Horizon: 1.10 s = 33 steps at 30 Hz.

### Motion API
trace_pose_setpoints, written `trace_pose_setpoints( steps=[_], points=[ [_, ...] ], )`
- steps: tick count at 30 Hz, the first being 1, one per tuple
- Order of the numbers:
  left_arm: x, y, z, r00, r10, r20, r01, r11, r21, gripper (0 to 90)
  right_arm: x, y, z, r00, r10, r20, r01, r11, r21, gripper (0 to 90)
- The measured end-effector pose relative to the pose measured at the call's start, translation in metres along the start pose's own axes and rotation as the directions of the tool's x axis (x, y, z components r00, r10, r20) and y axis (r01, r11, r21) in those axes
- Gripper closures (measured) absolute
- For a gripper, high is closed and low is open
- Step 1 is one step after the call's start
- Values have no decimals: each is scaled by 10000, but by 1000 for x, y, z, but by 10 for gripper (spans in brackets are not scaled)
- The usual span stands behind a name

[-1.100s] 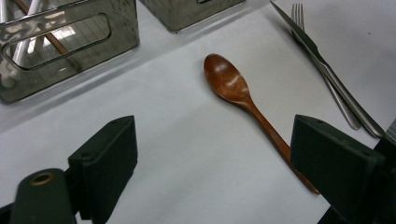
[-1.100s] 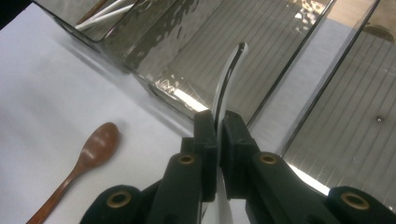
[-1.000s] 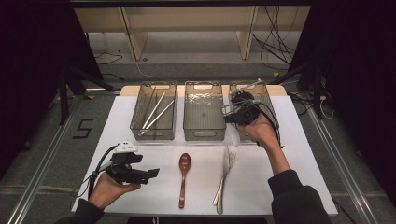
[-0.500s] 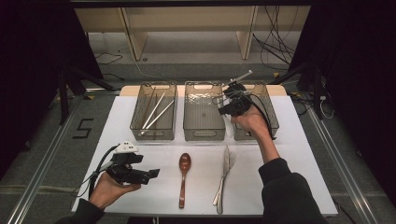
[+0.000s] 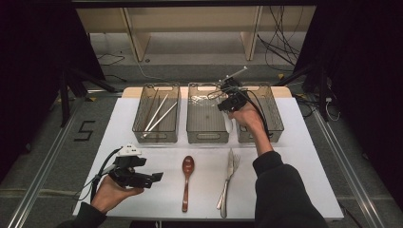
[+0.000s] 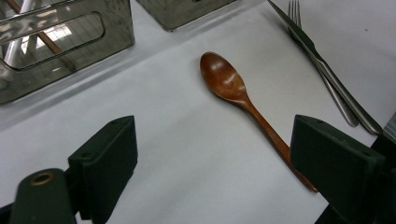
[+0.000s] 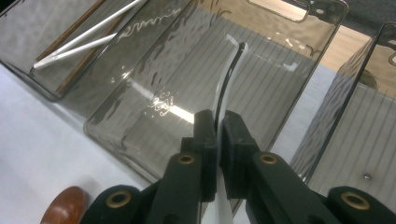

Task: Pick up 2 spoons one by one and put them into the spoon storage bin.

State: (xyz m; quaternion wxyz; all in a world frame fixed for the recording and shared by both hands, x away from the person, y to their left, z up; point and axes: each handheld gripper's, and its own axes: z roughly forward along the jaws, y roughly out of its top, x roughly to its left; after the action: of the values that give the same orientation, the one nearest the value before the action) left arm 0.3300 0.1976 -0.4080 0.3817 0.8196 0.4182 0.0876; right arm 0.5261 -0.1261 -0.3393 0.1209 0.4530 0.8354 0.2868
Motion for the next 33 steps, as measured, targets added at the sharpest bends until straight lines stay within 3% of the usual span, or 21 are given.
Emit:
trace_pose_setpoints(
  steps=[14, 27, 33],
  points=[
    [-2, 0, 0, 9999, 131, 62, -132, 9999, 58, 146, 1, 13, 15, 9995, -66, 320, 65, 10000, 16, 864],
    [-3, 0, 1, 9998, 155, 111, -156, 9998, 89, 147, 0, 14, 24, 9985, 32, 541, -23, 9999, -167, 863],
    [-4, 0, 1, 9997, 217, 115, -218, 9997, 108, 146, 2, 14, 36, 9986, -25, 527, 25, 10000, 5, 845]
  ],
)
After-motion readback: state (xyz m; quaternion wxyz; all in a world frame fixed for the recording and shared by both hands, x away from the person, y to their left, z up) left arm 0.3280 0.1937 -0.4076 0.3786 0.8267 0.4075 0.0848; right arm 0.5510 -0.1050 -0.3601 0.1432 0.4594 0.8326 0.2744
